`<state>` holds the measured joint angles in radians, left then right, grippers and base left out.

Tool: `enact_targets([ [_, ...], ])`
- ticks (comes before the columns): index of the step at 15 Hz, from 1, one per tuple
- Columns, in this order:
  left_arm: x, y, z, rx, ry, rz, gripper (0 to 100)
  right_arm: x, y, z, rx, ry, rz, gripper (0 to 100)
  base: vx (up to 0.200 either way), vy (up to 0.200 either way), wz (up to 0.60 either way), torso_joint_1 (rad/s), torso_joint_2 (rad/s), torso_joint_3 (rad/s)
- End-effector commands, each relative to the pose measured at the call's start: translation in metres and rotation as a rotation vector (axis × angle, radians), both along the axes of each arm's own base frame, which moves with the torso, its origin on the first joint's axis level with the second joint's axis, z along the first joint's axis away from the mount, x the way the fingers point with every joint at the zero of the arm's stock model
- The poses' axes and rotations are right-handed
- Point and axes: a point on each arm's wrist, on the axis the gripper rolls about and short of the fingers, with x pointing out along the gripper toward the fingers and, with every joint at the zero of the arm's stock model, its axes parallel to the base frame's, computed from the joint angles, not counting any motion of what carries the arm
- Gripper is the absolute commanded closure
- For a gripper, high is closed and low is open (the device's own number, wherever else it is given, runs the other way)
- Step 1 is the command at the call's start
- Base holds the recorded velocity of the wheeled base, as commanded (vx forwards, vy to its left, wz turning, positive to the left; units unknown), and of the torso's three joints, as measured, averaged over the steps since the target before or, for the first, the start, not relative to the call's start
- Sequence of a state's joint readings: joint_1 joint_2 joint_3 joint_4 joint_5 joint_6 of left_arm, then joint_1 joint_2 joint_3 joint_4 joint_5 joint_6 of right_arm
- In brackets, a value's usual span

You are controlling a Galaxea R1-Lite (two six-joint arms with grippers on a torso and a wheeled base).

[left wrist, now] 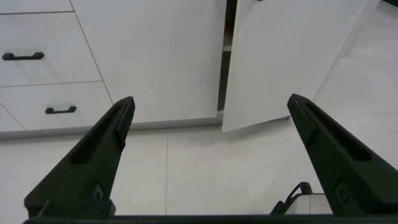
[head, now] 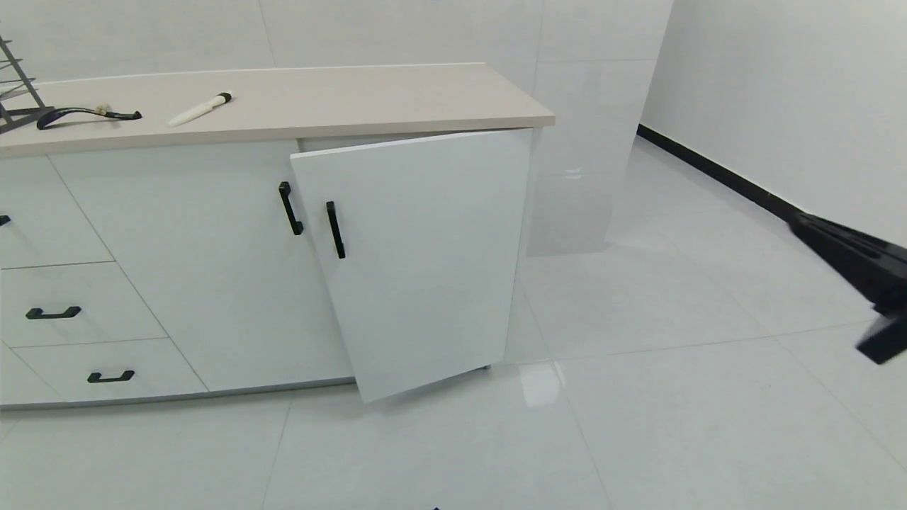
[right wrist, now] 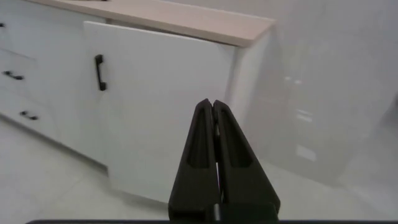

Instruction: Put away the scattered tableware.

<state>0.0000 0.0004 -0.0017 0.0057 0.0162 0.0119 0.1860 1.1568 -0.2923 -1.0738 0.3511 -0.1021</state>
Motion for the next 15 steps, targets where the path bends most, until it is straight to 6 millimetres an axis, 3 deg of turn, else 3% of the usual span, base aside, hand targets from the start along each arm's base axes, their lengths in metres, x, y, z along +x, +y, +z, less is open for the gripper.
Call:
enact_targets([
  [1,0.0,0.0,0.0,0.0,0.0,0.001,0,-0.079,-0.027,-0.011,-0.015,-0.184,-0.189,100,0.0,0.0,0.0,0.0,0.0,0.0],
  [3,0.0,0.0,0.0,0.0,0.0,0.001,0,-0.112,-0.028,-0.025,-0.009,-0.269,-0.202,100,0.0,0.0,0.0,0.0,0.0,0.0],
  [6,0.0,0.0,0.0,-0.001,0.0,0.001,0,-0.146,-0.027,-0.047,-0.011,-0.317,-0.256,100,0.0,0.0,0.0,0.0,0.0,0.0],
  [9,0.0,0.0,0.0,-0.001,0.0,0.002,0,-0.18,-0.027,-0.084,-0.022,-0.326,-0.2,100,0.0,0.0,0.0,0.0,0.0,0.0],
  [12,0.0,0.0,0.0,0.0,0.0,0.002,0,-0.175,-0.028,-0.097,-0.033,-0.193,-0.201,100,0.0,0.0,0.0,0.0,0.0,0.0],
  [13,0.0,0.0,0.0,0.0,0.0,0.001,0,-0.171,-0.028,-0.108,-0.032,-0.071,-0.222,100,0.0,0.0,0.0,0.0,0.0,0.0],
  [14,0.0,0.0,0.0,-0.001,0.0,0.002,0,-0.167,-0.03,-0.132,-0.031,0.181,-0.29,100,0.0,0.0,0.0,0.0,0.0,0.0],
  [15,0.0,0.0,0.0,-0.001,0.0,0.002,0,-0.168,-0.03,-0.132,-0.018,0.193,-0.3,100,0.0,0.0,0.0,0.0,0.0,0.0],
])
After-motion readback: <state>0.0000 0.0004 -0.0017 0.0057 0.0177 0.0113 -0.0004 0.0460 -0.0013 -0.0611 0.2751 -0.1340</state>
